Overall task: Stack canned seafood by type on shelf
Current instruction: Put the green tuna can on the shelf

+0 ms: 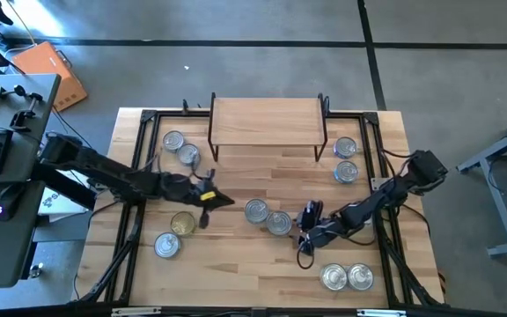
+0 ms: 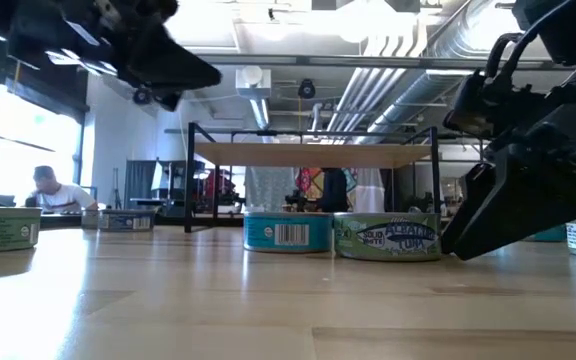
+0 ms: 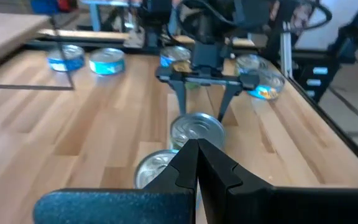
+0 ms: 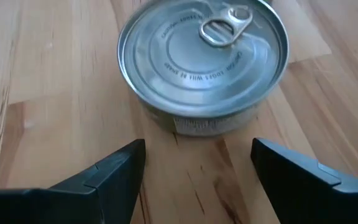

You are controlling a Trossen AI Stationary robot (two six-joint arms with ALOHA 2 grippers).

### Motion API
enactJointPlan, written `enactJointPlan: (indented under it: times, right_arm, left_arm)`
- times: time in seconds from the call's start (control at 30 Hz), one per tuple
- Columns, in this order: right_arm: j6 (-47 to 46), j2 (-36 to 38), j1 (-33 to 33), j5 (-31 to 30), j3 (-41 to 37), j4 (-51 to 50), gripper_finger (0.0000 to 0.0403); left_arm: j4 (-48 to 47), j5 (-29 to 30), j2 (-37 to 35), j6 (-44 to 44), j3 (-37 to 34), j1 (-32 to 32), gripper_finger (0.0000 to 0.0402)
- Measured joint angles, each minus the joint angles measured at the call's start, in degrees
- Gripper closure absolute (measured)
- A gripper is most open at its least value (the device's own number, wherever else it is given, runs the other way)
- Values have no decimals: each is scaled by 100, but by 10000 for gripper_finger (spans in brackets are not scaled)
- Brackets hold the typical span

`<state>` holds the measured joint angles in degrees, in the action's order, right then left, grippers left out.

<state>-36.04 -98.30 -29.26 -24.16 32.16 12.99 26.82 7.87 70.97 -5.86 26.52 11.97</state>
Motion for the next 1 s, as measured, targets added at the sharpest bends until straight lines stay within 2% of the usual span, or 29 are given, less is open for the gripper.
enactJointPlan:
  times: [0.27, 0.47, 0.83, 1.0]
  right_arm:
    - [11, -270, 31, -93, 4, 383, 111]
    - [258, -391, 101, -55, -7, 709, 111]
    - [350, -391, 320, 168, 37, 686, 111]
    - [548, -399, 408, 238, 170, 513, 111]
  left_arm:
    - [-7, -77, 1126, 2, 720, -1, 401]
    - [-3, -1018, 1689, -90, 1081, -165, 401]
    - [-27, -1945, 2346, -204, 1167, -376, 401]
    - [9, -1966, 2530, -202, 1174, -376, 401]
